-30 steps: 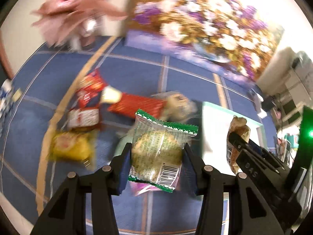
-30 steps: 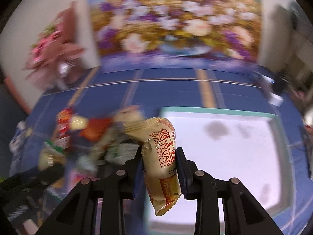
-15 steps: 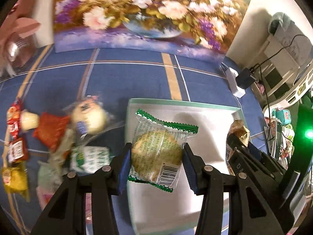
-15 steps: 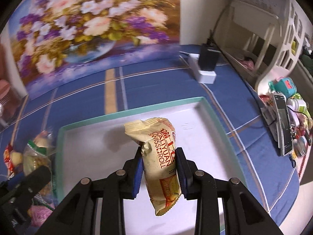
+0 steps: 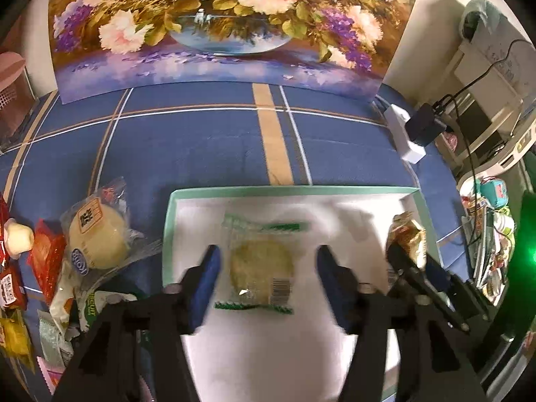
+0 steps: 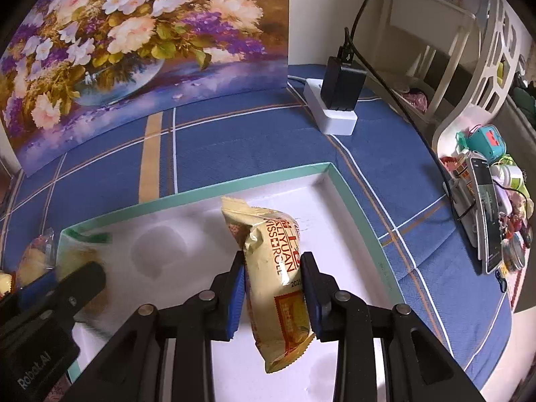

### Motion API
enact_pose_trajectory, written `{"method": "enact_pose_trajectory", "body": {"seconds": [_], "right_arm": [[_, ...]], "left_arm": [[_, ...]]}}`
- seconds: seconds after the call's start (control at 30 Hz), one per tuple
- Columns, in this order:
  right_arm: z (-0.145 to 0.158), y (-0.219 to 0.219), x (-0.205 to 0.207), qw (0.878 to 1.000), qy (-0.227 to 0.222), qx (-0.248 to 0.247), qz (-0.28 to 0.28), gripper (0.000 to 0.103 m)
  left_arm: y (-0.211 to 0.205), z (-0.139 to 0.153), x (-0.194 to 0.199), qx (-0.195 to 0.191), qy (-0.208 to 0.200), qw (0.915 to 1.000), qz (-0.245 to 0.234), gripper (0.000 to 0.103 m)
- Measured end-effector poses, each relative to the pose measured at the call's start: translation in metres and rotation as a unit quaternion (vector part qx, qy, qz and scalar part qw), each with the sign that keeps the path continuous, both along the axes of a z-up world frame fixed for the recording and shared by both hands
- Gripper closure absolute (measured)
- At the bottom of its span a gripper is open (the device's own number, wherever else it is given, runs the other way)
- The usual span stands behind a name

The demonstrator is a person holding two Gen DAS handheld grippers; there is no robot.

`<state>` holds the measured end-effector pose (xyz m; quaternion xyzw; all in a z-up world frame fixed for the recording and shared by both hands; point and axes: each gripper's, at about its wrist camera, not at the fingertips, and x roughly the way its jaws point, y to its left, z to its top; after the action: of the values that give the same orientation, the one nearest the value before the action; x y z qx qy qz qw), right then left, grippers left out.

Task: Organize snacks
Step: 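Carry both snacks to the white tray and open both tools, then grasp the yellow bread bag with the left tool while the right tool grasps the pink Swiss roll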

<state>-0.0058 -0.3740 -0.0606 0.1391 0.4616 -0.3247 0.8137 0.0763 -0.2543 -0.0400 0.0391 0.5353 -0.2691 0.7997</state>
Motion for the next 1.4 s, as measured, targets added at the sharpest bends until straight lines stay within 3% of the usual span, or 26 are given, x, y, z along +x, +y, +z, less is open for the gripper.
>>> {"method": "enact_pose_trajectory", "body": {"seconds": [0.3,0.33,0.37,0.43,0.5,0.83,1.17,1.4], "right_arm": [[0.003,0.002,-0.001,1.0,0.003,0.012,0.007,0.067],[0.004,0.002,-0.001,1.0,0.001,0.015,0.01,0.062],[0.004,0.003,-0.001,1.0,-0.001,0.02,0.014,0.05],[0.005,0.005,-0.002,1.0,-0.004,0.02,0.018,0.037],[0.005,0.008,-0.001,0.999,-0.002,0.019,0.026,0.036],[0.01,0.022,-0.002,0.998,-0.011,0.031,0.054,0.0],[0.016,0.035,-0.01,0.996,-0.03,0.05,0.07,0.0],[0.032,0.067,-0.01,0.993,-0.029,0.01,0.112,0.0]], "left_arm": [[0.003,0.014,-0.004,0.015,-0.025,0.9996,0.005,0.029],[0.006,0.015,-0.004,0.019,-0.027,0.9994,0.01,0.026],[0.008,0.015,-0.004,0.021,-0.028,0.9993,0.013,0.018],[0.014,0.016,-0.003,0.025,-0.031,0.9989,0.023,0.016],[0.021,0.016,-0.001,0.037,-0.034,0.9981,0.036,0.015],[0.052,0.015,-0.002,0.078,-0.064,0.9916,0.081,0.0],[0.106,0.03,-0.004,0.093,-0.079,0.9829,0.138,0.0],[0.159,0.037,-0.01,0.119,-0.091,0.9711,0.186,0.0]]}}
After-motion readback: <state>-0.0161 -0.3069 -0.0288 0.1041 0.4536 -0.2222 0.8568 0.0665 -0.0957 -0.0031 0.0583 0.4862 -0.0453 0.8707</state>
